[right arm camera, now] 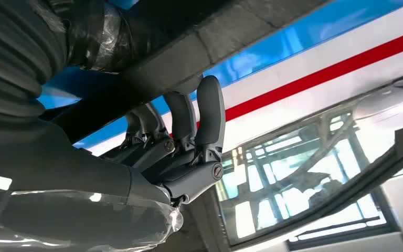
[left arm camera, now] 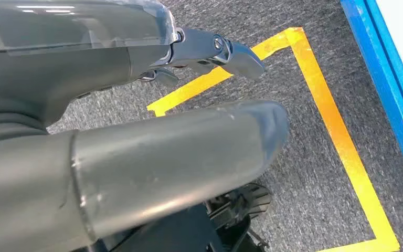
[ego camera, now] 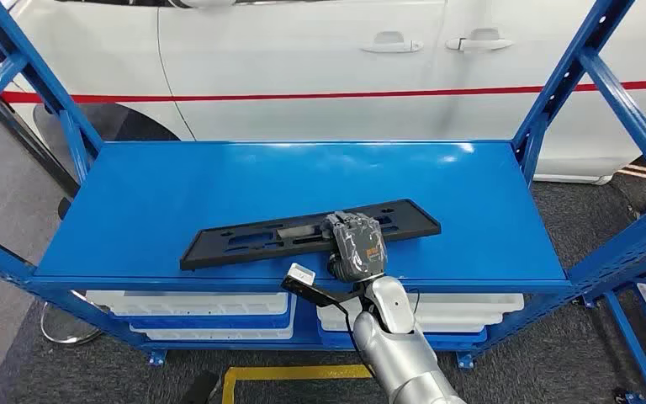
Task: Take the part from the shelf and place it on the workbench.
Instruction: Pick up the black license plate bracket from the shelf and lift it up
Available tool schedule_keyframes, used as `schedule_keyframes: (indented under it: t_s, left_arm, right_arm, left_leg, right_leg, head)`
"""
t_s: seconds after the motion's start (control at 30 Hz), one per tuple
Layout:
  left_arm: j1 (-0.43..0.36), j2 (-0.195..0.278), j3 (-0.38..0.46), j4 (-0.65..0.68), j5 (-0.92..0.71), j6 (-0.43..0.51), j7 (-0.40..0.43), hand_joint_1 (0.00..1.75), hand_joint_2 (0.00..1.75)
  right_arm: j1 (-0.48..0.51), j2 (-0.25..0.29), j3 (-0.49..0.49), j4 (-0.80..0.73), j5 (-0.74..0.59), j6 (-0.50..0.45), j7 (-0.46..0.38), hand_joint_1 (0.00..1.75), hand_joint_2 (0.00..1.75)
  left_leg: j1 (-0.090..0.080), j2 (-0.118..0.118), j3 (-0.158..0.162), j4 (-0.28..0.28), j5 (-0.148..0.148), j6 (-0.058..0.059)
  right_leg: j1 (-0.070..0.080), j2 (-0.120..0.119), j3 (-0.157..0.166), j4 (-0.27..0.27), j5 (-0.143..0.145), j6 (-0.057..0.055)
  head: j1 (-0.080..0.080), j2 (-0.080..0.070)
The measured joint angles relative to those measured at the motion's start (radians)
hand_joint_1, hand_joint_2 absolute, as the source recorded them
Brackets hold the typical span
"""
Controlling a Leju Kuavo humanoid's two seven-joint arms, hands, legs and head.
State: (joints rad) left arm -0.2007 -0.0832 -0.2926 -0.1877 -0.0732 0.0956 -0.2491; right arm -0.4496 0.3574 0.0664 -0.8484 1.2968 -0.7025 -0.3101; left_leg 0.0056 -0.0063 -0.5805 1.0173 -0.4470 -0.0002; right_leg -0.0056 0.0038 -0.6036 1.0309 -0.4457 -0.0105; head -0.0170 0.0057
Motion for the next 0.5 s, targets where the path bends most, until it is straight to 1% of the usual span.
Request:
schedule_keyframes:
  t_s: [0.07, 0.1, 0.13, 0.17, 0.23, 0.27, 0.3, 0.33, 0.37, 0.4, 0.43, 0.47, 0.5]
  left_arm:
    - [0.001, 0.0, 0.002, 0.0, 0.0, 0.003, -0.002, 0.0, 0.0]
    - [0.001, 0.0, 0.003, 0.0, 0.0, 0.006, -0.005, 0.0, 0.0]
    - [0.001, 0.0, 0.004, 0.0, 0.0, 0.008, -0.008, 0.0, 0.0]
    - [0.0, 0.0, 0.006, 0.0, 0.0, 0.01, -0.011, 0.0, 0.0]
    - [0.0, 0.0, 0.01, 0.0, 0.002, 0.012, -0.018, 0.0, 0.0]
    - [0.001, 0.0, 0.014, 0.0, 0.005, 0.015, -0.023, 0.0, 0.0]
    - [0.003, 0.0, 0.019, 0.0, 0.01, 0.021, -0.029, 0.0, 0.0]
    - [0.004, 0.0, 0.024, 0.0, 0.015, 0.028, -0.035, 0.0, 0.0]
    - [0.005, 0.0, 0.031, 0.0, 0.022, 0.037, -0.04, 0.0, 0.0]
    - [0.006, 0.0, 0.037, 0.0, 0.028, 0.045, -0.044, 0.0, 0.0]
    - [0.006, 0.0, 0.044, 0.0, 0.033, 0.051, -0.047, 0.0, 0.0]
    - [0.007, 0.0, 0.05, 0.0, 0.037, 0.057, -0.05, 0.0, 0.0]
    - [0.008, 0.0, 0.057, 0.0, 0.039, 0.062, -0.054, 0.0, 0.0]
  right_arm:
    - [0.0, 0.0, 0.0, -0.004, -0.008, 0.0, -0.004, 1.75, 1.75]
    - [0.0, 0.0, 0.0, -0.008, -0.014, 0.0, -0.008, 1.75, 1.75]
    - [0.0, 0.0, 0.0, -0.012, -0.021, 0.0, -0.013, 1.75, 1.75]
    - [0.0, 0.0, 0.0, -0.015, -0.03, 0.0, -0.02, 1.75, 1.75]
    - [0.004, -0.002, 0.0, -0.024, -0.058, 0.0, -0.04, 1.75, 1.75]
    - [0.007, -0.003, 0.0, -0.034, -0.084, 0.0, -0.055, 1.75, 1.75]
    - [0.01, -0.004, 0.0, -0.049, -0.113, 0.0, -0.069, 1.75, 1.75]
    - [0.012, -0.004, 0.0, -0.066, -0.141, 0.0, -0.079, 1.75, 1.75]
    - [0.012, -0.005, 0.002, -0.09, -0.171, 0.0, -0.088, 1.75, 1.75]
    - [0.012, -0.005, 0.007, -0.116, -0.194, 0.0, -0.089, 1.75, 1.75]
    - [0.012, -0.005, 0.016, -0.143, -0.21, 0.0, -0.084, 1.75, 1.75]
    - [0.012, -0.005, 0.031, -0.171, -0.224, 0.0, -0.076, 1.75, 1.75]
    - [0.013, -0.006, 0.048, -0.197, -0.234, 0.001, -0.067, 1.75, 1.75]
  left_leg:
    - [0.001, 0.0, 0.001, -0.003, 0.002, 0.006]
    - [0.003, 0.001, 0.002, -0.007, 0.005, 0.013]
    - [0.005, 0.002, 0.004, -0.012, 0.009, 0.02]
    - [0.007, 0.004, 0.005, -0.016, 0.012, 0.027]
    - [0.006, 0.006, 0.003, -0.018, 0.014, 0.034]
    - [0.006, 0.006, 0.001, -0.017, 0.014, 0.035]
    - [0.005, 0.006, 0.0, -0.015, 0.014, 0.035]
    - [0.005, 0.006, -0.001, -0.013, 0.013, 0.035]
    - [0.005, 0.005, -0.001, -0.009, 0.011, 0.034]
    - [0.006, 0.004, -0.002, -0.005, 0.009, 0.031]
    - [0.004, 0.003, -0.003, 0.001, 0.005, 0.027]
    - [0.002, 0.003, -0.006, 0.006, 0.002, 0.023]
    - [0.0, 0.003, -0.008, 0.009, 0.0, 0.018]
  right_leg:
    - [0.0, 0.0, 0.001, -0.002, 0.001, 0.006]
    - [-0.001, 0.0, 0.001, 0.002, -0.002, 0.011]
    - [-0.001, 0.0, -0.005, 0.015, -0.014, 0.016]
    - [-0.001, 0.0, -0.021, 0.051, -0.037, 0.021]
    - [-0.003, -0.001, -0.08, 0.173, -0.102, 0.026]
    - [-0.004, -0.001, -0.111, 0.235, -0.126, 0.028]
    - [-0.004, -0.001, -0.128, 0.269, -0.131, 0.029]
    - [-0.006, -0.001, -0.127, 0.266, -0.116, 0.029]
    - [-0.007, -0.002, -0.109, 0.228, -0.087, 0.028]
    - [-0.008, -0.002, -0.076, 0.162, -0.051, 0.026]
    - [-0.007, -0.002, -0.044, 0.098, -0.027, 0.023]
    - [-0.007, -0.002, -0.022, 0.05, -0.011, 0.02]
    - [-0.006, -0.001, -0.012, 0.024, -0.008, 0.016]
  head:
    - [0.0, 0.0]
    - [0.0, 0.0]
    - [0.0, 0.0]
    - [0.0, 0.0]
    - [0.001, 0.0]
    - [0.0, 0.0]
    - [0.0, 0.0]
    - [0.0, 0.0]
    - [0.0, 0.0]
    - [0.0, 0.0]
    - [0.0, 0.0]
    - [0.0, 0.0]
    - [0.0, 0.0]
